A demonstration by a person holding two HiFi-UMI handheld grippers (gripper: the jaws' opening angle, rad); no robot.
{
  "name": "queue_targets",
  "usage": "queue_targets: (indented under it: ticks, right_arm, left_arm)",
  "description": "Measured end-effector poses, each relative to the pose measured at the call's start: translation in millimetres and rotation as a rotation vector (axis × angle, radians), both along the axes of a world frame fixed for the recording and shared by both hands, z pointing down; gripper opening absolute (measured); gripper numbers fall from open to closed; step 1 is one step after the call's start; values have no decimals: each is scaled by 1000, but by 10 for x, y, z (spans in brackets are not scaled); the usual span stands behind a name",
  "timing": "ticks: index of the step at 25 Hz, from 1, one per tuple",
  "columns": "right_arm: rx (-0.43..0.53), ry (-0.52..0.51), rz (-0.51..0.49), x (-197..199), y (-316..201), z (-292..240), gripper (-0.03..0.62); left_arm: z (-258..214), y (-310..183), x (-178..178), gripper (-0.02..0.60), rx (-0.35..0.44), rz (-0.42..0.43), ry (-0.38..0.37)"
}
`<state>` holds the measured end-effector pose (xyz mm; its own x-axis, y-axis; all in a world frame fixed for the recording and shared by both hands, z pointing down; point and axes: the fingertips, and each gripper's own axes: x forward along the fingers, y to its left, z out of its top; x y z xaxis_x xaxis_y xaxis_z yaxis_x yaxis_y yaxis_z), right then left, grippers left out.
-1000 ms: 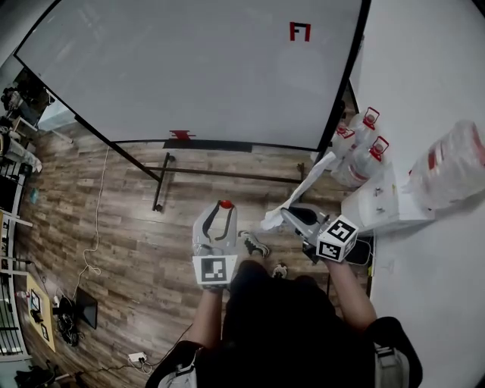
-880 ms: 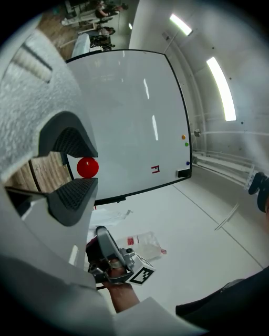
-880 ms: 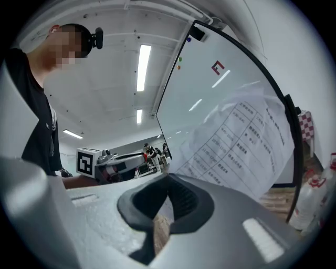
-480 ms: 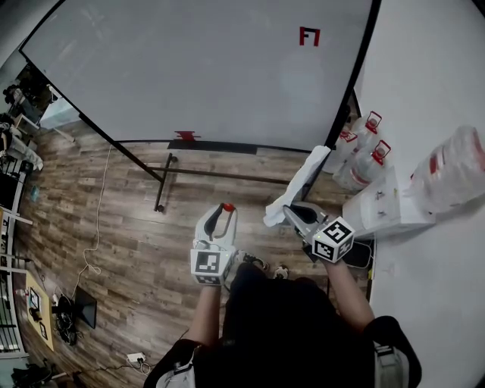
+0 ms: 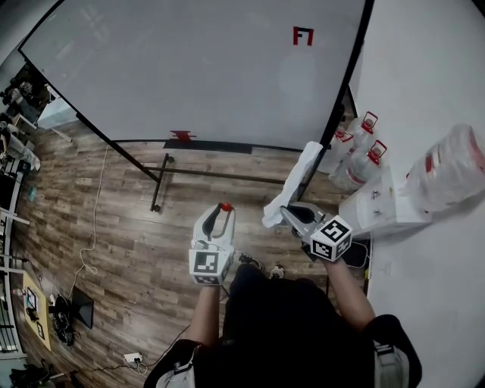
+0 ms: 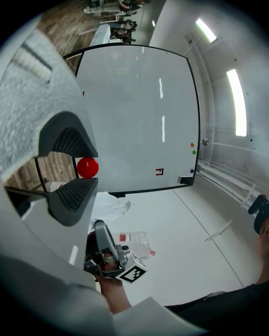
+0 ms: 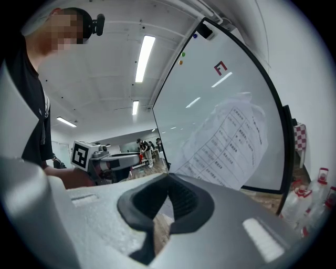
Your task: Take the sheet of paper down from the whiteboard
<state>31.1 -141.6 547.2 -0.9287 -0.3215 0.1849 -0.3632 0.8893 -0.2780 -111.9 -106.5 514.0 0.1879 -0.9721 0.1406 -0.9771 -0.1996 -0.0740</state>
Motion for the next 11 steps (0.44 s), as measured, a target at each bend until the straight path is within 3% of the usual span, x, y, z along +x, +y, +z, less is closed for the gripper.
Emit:
queue_targets:
  ticks: [11]
  right_arm:
    - [-8,41,-20,117,96,79,5]
  left_arm:
    - [49,70,118,130,-15,1,27]
